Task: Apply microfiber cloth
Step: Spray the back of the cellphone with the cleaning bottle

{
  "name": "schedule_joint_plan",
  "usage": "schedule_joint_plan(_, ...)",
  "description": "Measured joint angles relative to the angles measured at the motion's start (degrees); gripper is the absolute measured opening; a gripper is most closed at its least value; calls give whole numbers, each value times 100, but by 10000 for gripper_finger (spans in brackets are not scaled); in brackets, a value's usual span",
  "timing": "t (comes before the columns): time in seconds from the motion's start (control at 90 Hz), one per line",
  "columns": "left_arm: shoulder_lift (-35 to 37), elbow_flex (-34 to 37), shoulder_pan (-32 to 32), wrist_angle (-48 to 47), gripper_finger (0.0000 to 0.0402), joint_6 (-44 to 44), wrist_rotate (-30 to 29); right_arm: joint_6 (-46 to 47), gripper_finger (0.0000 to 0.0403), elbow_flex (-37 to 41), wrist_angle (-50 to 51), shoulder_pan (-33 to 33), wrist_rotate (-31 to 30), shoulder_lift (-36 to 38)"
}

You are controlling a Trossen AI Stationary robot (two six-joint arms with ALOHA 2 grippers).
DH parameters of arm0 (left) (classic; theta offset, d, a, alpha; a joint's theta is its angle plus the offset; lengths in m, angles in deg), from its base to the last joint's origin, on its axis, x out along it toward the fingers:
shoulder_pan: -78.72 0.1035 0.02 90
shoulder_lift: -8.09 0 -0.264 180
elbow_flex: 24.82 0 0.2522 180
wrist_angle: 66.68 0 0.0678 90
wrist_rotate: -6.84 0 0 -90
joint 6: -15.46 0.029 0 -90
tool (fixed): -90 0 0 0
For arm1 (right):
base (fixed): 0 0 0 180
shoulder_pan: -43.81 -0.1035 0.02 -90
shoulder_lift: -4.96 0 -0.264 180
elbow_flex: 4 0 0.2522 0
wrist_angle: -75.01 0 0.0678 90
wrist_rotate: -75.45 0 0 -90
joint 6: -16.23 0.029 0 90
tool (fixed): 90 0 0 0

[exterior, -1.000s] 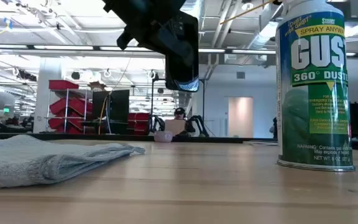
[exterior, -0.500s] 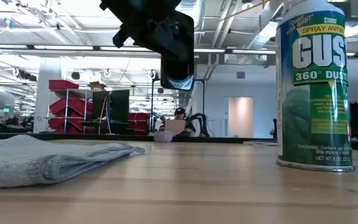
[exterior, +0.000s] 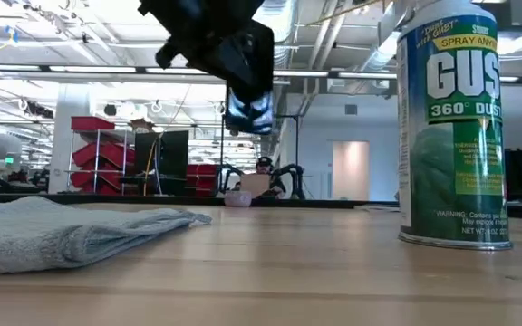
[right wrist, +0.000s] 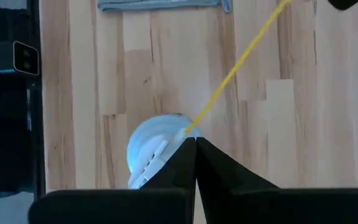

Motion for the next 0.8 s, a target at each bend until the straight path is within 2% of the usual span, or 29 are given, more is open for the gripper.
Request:
schedule_joint_plan(0.133,0,0,-107,-164,2,-276,-39,-33,0,0,-56,0,2,0)
schedule_joint_plan(0.8,0,0,-232,-115,2,-416,-201,-220,0,-2,-330,0,105,0)
